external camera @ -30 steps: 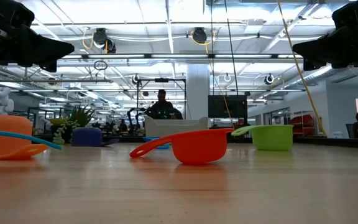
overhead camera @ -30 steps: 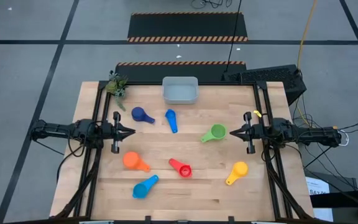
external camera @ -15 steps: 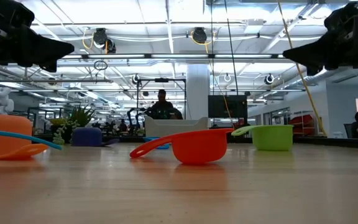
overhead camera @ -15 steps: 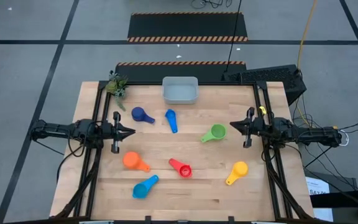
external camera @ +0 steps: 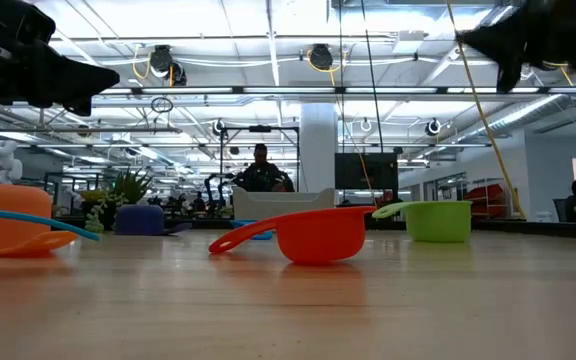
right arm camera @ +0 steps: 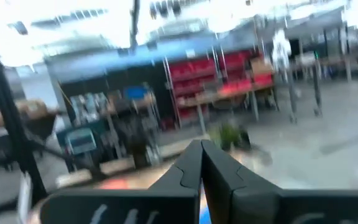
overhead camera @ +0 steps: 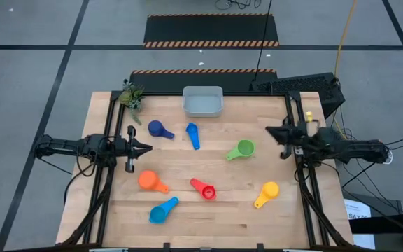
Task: Nest measuring cups in basket
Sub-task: Move the orange measuring cup to the center of the table
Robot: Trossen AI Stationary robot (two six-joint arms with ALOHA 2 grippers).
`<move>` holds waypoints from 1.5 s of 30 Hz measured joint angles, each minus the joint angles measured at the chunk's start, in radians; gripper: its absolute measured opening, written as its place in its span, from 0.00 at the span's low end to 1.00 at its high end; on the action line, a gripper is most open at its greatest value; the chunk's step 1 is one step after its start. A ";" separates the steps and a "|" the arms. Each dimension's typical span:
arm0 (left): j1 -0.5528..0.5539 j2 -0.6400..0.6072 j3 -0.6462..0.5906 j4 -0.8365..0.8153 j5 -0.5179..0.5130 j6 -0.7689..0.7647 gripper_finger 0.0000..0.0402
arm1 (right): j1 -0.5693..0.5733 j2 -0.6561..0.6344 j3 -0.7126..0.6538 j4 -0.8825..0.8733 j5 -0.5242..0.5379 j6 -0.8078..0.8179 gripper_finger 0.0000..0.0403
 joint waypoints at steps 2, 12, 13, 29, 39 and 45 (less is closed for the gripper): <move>0.000 0.000 0.000 0.001 0.000 0.000 0.08 | 0.000 0.053 0.102 -0.037 -0.001 -0.022 0.00; 0.000 0.000 0.000 0.000 -0.002 0.000 0.08 | 0.000 0.327 0.566 -0.353 -0.086 -0.048 0.00; 0.000 0.000 0.000 0.000 -0.002 0.000 0.08 | 0.000 0.347 0.591 -0.366 -0.103 -0.065 0.00; 0.000 0.000 0.000 0.000 0.001 0.000 0.08 | -0.001 0.738 0.983 -0.482 -0.232 0.002 0.00; 0.000 0.000 0.000 0.001 0.001 0.000 0.08 | 0.001 0.986 1.179 -0.656 -0.234 0.252 0.00; 0.000 0.000 0.000 0.002 0.001 0.000 0.08 | 0.033 1.061 1.179 -0.664 -0.258 0.458 0.00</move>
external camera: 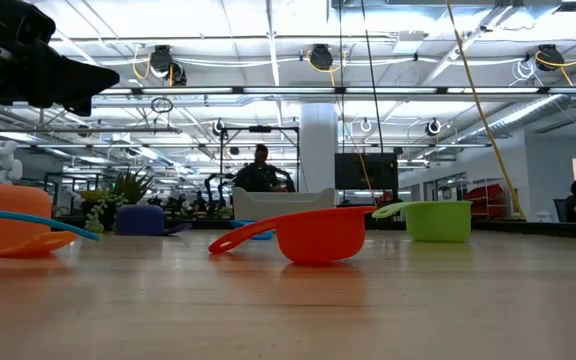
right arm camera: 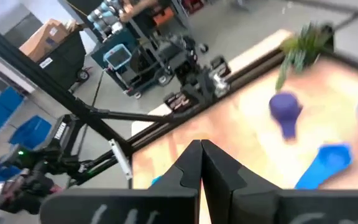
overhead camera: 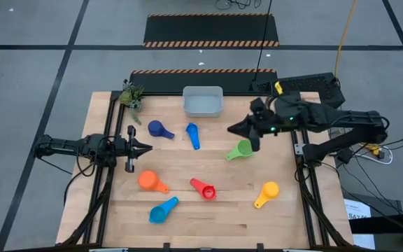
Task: Nest measuring cups in basket
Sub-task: Move the orange measuring cup to the center of the table
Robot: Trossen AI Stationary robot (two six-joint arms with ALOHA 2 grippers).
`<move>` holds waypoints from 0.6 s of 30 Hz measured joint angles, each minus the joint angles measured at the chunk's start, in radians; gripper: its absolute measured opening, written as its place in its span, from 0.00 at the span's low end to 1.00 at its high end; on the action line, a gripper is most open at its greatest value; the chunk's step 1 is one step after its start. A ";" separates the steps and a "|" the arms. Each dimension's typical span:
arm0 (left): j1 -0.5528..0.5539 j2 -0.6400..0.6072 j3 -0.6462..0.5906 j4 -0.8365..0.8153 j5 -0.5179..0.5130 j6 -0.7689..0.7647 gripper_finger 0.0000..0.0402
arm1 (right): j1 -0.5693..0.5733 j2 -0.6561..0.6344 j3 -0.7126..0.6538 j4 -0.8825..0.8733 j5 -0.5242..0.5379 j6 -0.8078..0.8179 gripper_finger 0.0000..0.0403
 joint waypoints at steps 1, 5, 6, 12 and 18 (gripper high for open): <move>0.000 0.000 0.000 0.002 0.000 0.000 0.08 | 0.008 0.010 0.000 -0.004 0.001 0.015 0.00; 0.000 0.000 0.000 0.018 0.000 -0.001 0.08 | 0.041 0.051 0.000 -0.005 0.002 0.068 0.00; 0.000 0.000 0.000 0.029 0.000 -0.009 0.08 | 0.049 0.060 0.000 -0.005 0.002 0.087 0.00; -0.001 0.000 0.000 0.196 -0.059 -0.327 0.08 | 0.093 0.103 0.000 0.014 0.008 0.168 0.00; -0.008 0.013 0.007 0.205 -0.104 -0.473 0.08 | 0.127 0.135 0.000 0.094 0.056 0.178 0.00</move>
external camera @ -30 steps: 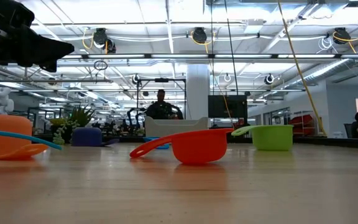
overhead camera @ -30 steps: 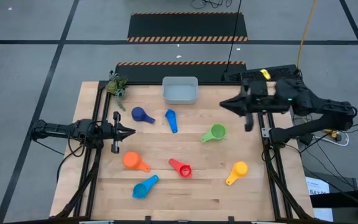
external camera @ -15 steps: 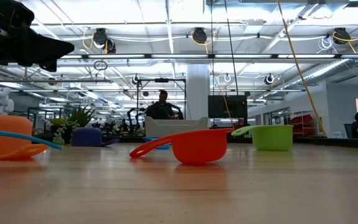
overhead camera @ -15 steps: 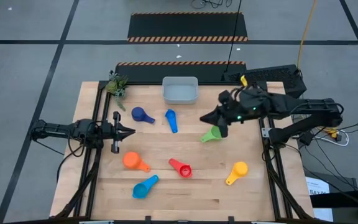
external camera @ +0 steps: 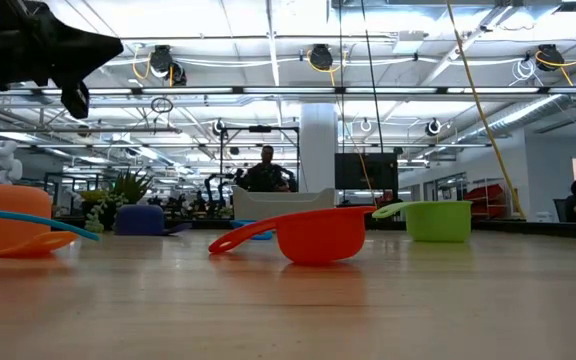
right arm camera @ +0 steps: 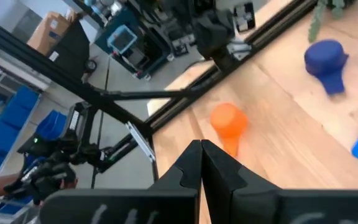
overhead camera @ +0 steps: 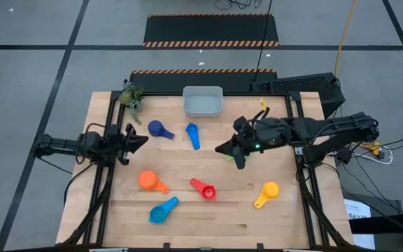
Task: Nest measuring cups in basket
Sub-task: Move the orange measuring cup to the center of the table
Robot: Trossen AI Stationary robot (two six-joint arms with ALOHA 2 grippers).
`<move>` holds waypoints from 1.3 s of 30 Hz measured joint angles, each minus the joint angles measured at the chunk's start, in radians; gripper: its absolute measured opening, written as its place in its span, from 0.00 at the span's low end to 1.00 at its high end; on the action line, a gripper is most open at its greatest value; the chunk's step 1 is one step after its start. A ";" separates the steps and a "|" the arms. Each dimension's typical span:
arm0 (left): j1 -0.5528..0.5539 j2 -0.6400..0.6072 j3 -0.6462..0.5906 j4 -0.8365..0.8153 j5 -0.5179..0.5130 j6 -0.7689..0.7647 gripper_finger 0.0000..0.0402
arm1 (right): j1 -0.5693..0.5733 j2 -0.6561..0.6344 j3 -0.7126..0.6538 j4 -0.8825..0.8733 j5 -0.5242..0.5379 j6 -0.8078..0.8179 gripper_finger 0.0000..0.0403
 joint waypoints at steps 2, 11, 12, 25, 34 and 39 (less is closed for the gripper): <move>-0.013 0.022 0.037 -0.031 0.000 -0.013 0.08 | 0.005 0.006 0.000 0.038 0.003 0.000 0.00; -0.077 0.243 0.417 -0.421 0.054 0.094 0.01 | 0.035 0.015 0.000 0.147 0.004 0.050 0.00; -0.085 0.272 0.457 -0.455 0.054 0.093 0.02 | 0.042 0.016 0.000 0.138 0.004 0.052 0.00; -0.231 0.772 0.889 -0.544 0.127 -0.076 0.01 | 0.015 0.016 0.000 -0.024 -0.003 -0.042 0.00; -0.250 1.145 1.172 -1.025 0.104 -0.496 0.02 | -0.083 0.014 0.000 -0.035 -0.169 -0.197 0.00; -0.243 1.286 1.215 -1.271 0.196 -0.627 0.03 | -0.151 0.005 0.000 -0.105 -0.330 -0.269 0.00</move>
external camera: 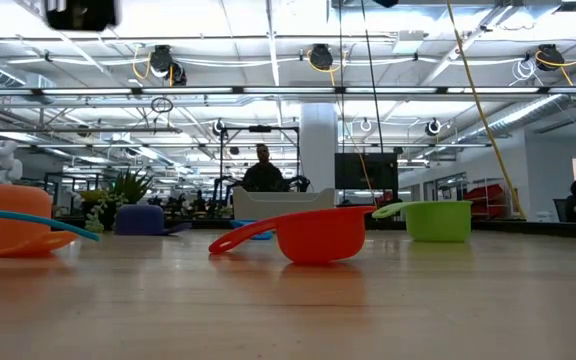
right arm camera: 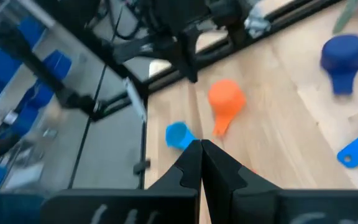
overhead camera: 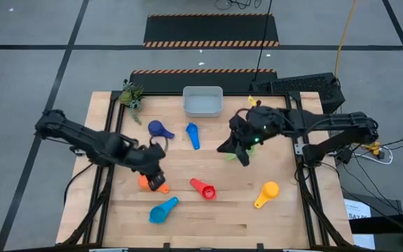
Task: Nest measuring cups in basket
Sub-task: Move the orange measuring cup to the center of the table
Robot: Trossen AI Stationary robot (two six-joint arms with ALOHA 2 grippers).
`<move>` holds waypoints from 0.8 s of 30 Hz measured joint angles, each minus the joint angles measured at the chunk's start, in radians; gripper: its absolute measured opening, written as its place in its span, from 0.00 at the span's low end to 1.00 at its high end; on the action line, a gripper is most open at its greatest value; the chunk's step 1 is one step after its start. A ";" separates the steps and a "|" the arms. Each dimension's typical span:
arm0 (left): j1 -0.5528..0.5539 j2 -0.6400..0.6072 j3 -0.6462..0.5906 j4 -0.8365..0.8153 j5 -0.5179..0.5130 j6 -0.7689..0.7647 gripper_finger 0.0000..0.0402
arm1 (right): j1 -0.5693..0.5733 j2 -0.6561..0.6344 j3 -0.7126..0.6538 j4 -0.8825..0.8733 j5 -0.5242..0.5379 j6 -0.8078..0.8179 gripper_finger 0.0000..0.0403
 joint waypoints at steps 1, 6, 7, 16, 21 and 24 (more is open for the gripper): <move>0.003 0.023 -0.001 -0.009 0.045 -0.005 0.03 | -0.012 -0.003 0.000 -0.019 -0.034 -0.012 0.00; -0.016 0.134 -0.002 0.019 0.160 0.045 0.11 | -0.054 -0.031 0.000 -0.150 -0.137 -0.083 0.00; -0.019 0.155 -0.002 0.016 0.181 0.033 0.14 | -0.058 -0.038 0.000 -0.185 -0.147 -0.098 0.00; 0.016 0.323 -0.003 -0.079 0.290 -0.377 0.46 | -0.071 -0.115 -0.001 -0.393 -0.169 -0.242 0.00; 0.041 0.368 0.020 0.040 0.301 -0.529 0.50 | -0.071 -0.148 -0.001 -0.473 -0.169 -0.298 0.00; 0.051 0.403 0.051 0.036 0.288 -0.598 0.50 | -0.071 -0.164 -0.001 -0.517 -0.168 -0.348 0.00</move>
